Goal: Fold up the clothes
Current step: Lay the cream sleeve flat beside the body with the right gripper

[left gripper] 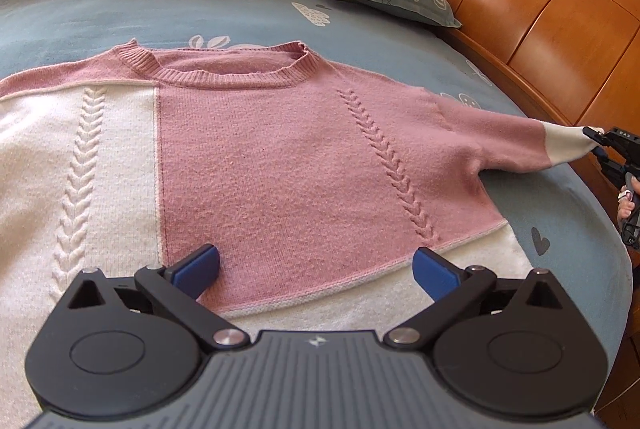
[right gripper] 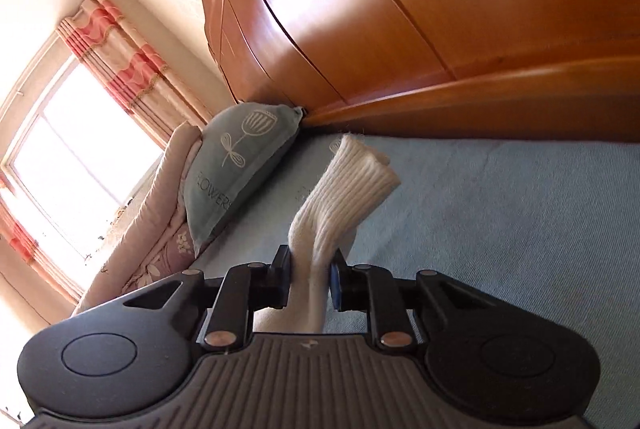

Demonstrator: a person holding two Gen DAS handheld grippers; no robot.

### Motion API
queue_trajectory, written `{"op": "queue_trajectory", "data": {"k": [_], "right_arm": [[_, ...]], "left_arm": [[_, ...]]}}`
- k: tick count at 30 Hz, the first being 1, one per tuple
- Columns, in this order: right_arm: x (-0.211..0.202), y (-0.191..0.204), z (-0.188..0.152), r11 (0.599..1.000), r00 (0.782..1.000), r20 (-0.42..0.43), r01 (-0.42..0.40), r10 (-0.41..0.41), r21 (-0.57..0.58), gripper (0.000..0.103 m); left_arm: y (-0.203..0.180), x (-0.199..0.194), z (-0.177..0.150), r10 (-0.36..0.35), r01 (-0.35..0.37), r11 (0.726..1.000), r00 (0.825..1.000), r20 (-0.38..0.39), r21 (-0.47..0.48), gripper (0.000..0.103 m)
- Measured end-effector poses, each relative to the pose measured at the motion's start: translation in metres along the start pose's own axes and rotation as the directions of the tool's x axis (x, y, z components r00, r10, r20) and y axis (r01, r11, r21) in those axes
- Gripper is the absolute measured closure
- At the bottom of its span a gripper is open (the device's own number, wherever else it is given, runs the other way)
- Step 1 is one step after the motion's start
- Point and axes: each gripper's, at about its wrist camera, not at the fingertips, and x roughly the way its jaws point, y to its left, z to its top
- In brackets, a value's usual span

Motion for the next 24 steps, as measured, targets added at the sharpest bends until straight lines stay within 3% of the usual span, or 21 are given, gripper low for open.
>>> {"op": "queue_trajectory", "data": {"k": [2, 3, 4, 9, 11, 13, 15, 16, 19, 21, 24], "right_arm": [[-0.010, -0.001, 0.006, 0.999, 0.998, 0.047, 0.048, -0.046, -0.025, 0.067], [-0.008, -0.011, 0.007, 0.992, 0.992, 0.015, 0.126, -0.126, 0.009, 0.058], [-0.007, -0.020, 0.008, 0.981, 0.981, -0.012, 0.192, -0.191, 0.039, 0.058], [-0.013, -0.008, -0.001, 0.983, 0.985, -0.004, 0.172, -0.173, -0.057, 0.056], [-0.009, 0.013, -0.008, 0.987, 0.993, -0.042, 0.109, -0.114, -0.115, 0.050], [0.004, 0.048, -0.024, 0.977, 0.990, -0.136, -0.006, -0.023, -0.212, 0.037], [0.018, 0.087, -0.044, 0.941, 0.964, -0.256, -0.151, 0.073, -0.301, 0.029], [0.026, 0.110, -0.058, 0.911, 0.939, -0.324, -0.231, 0.116, -0.343, 0.025], [0.046, 0.155, -0.096, 0.843, 0.902, -0.414, -0.316, 0.124, -0.436, 0.018], [0.063, 0.161, -0.111, 0.849, 0.906, -0.420, -0.261, 0.052, -0.459, 0.018], [0.081, 0.145, -0.111, 0.857, 0.940, -0.334, -0.111, -0.074, -0.503, 0.023]], "left_arm": [[0.000, 0.000, 0.000, 0.000, 0.000, 1.000, 1.000, 0.002, -0.001, 0.001], [0.000, 0.000, 0.000, 0.000, 0.000, 1.000, 1.000, 0.002, -0.001, 0.001], [0.000, 0.000, 0.000, -0.001, 0.001, 1.000, 1.000, 0.002, -0.001, 0.001], [-0.001, 0.001, 0.000, 0.006, -0.006, 1.000, 1.000, -0.001, 0.005, 0.001], [-0.002, 0.001, 0.001, 0.012, -0.012, 1.000, 1.000, -0.002, 0.007, 0.001], [-0.004, 0.002, 0.000, 0.020, -0.020, 1.000, 1.000, -0.002, 0.012, 0.001], [-0.005, 0.003, 0.001, 0.031, -0.031, 0.999, 0.999, -0.014, 0.025, 0.001], [-0.006, 0.004, 0.002, 0.037, -0.036, 0.999, 0.999, -0.022, 0.030, 0.001], [-0.008, 0.005, 0.005, 0.045, -0.043, 0.998, 0.998, -0.047, 0.042, 0.001], [-0.007, 0.006, 0.005, 0.042, -0.039, 0.998, 0.998, -0.054, 0.049, 0.001], [-0.006, 0.005, 0.004, 0.033, -0.029, 0.997, 0.998, -0.057, 0.068, 0.001]]}}
